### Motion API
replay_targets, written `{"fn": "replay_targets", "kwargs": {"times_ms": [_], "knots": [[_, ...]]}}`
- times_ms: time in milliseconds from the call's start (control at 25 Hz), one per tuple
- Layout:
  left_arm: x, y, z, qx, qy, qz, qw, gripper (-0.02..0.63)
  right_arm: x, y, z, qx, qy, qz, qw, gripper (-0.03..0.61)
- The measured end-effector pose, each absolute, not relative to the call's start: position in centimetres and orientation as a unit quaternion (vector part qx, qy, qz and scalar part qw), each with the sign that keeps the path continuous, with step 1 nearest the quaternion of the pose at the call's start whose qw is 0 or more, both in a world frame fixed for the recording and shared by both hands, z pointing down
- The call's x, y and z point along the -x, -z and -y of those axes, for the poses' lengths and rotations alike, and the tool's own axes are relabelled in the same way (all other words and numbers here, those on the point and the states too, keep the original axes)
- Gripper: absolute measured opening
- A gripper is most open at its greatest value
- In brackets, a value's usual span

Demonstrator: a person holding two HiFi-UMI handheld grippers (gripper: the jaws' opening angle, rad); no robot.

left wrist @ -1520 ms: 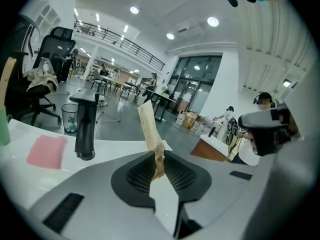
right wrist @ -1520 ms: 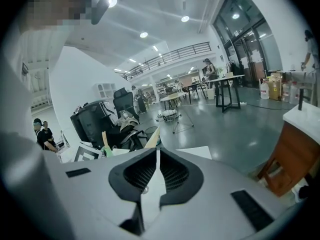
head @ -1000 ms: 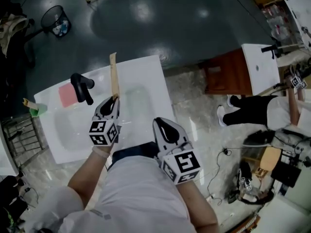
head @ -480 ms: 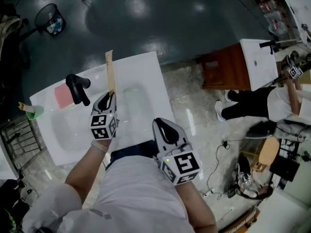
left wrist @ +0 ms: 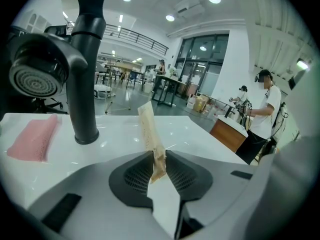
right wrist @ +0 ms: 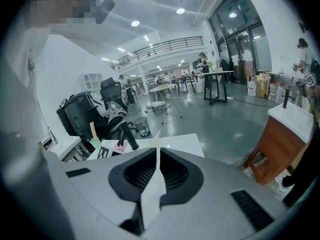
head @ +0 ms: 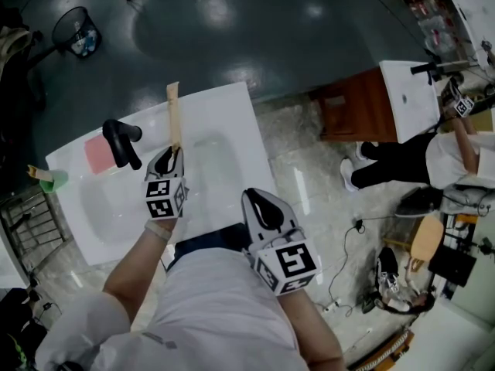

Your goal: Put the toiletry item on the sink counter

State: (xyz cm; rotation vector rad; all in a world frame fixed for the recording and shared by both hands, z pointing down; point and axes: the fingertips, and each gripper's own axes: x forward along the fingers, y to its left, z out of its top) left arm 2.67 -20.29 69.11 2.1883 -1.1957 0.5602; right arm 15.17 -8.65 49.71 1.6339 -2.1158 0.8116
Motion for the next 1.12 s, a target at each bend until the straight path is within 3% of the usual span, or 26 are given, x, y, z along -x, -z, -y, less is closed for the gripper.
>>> {"fn": "replay_targets", "kwargs": {"times_ms": [800,1120], "knots": [[-2.7,-69.6,19.8,-0.814,-0.215,0.450,0.299,0.232,-15.5,-49.6,7.6,-0.578,-0.281,0.748,0.166,0.032],[-2.6,-68.1,19.1,-0.814,-0.201,0.451,0.308,0.235,-15.7,-49.2,7.1,-0.575,-0.274,0.755,0.154,0.032]]}}
